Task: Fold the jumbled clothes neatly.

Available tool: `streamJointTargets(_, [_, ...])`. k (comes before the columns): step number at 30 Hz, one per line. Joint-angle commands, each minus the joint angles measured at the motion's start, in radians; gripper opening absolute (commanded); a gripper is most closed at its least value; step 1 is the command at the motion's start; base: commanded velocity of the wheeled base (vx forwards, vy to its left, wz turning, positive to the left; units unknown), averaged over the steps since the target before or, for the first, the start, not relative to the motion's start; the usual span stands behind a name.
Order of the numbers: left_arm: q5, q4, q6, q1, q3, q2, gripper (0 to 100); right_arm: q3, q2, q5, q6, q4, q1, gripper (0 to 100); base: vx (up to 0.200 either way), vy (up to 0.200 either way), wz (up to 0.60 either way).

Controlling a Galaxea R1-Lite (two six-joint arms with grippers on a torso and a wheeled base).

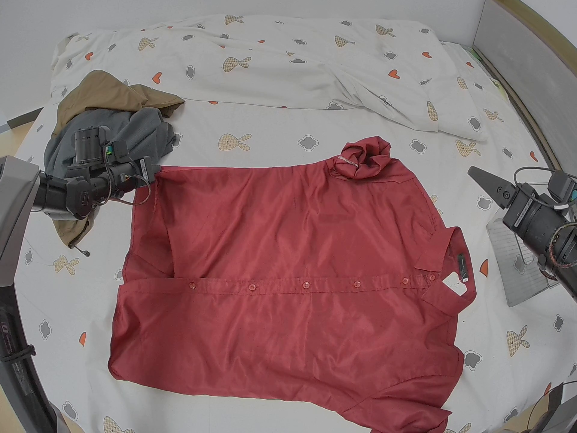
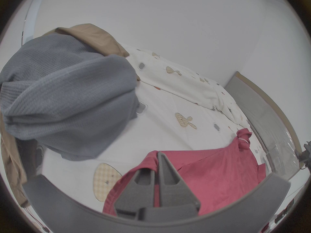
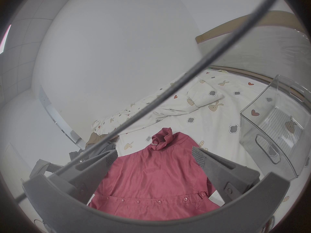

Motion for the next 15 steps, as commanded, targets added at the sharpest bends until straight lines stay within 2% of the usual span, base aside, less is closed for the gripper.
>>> streamJointTargets(1, [0.014,0.001,-0.002,0.019,-0.052,0.048,0,0.004,0.007,0.0,-0.001,0.0,0.001,100,0.0,0.0,0.0])
streamJointTargets(15, [0.049,0.009,0.004,-0.026,0.0,-0.015,0,0.007,0.006,0.0,-0.001,0.0,0.009,100,0.0,0.0,0.0])
